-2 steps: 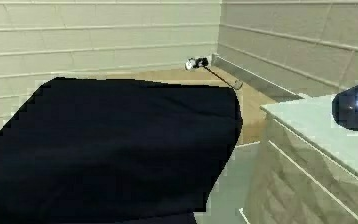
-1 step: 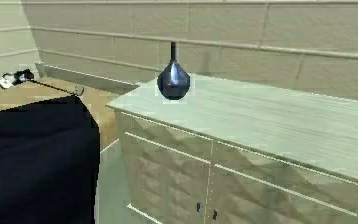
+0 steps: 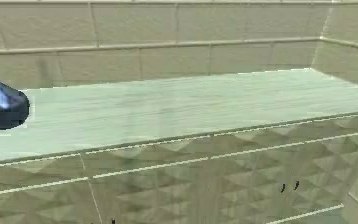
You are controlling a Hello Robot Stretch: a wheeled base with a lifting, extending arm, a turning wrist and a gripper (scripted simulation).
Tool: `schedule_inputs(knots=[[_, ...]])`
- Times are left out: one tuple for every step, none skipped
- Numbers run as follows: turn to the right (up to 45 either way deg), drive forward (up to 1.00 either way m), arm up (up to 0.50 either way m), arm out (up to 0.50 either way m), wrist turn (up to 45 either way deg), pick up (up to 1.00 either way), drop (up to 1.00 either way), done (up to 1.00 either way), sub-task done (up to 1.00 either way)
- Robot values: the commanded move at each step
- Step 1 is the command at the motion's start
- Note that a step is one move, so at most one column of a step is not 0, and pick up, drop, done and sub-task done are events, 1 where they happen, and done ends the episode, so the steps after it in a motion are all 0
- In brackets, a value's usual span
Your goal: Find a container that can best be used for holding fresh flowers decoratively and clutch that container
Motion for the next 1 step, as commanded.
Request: schedule_inputs(knots=[[0.0,0.4,0.0,0.0,0.0,0.0,0.0,0.0,0.0]])
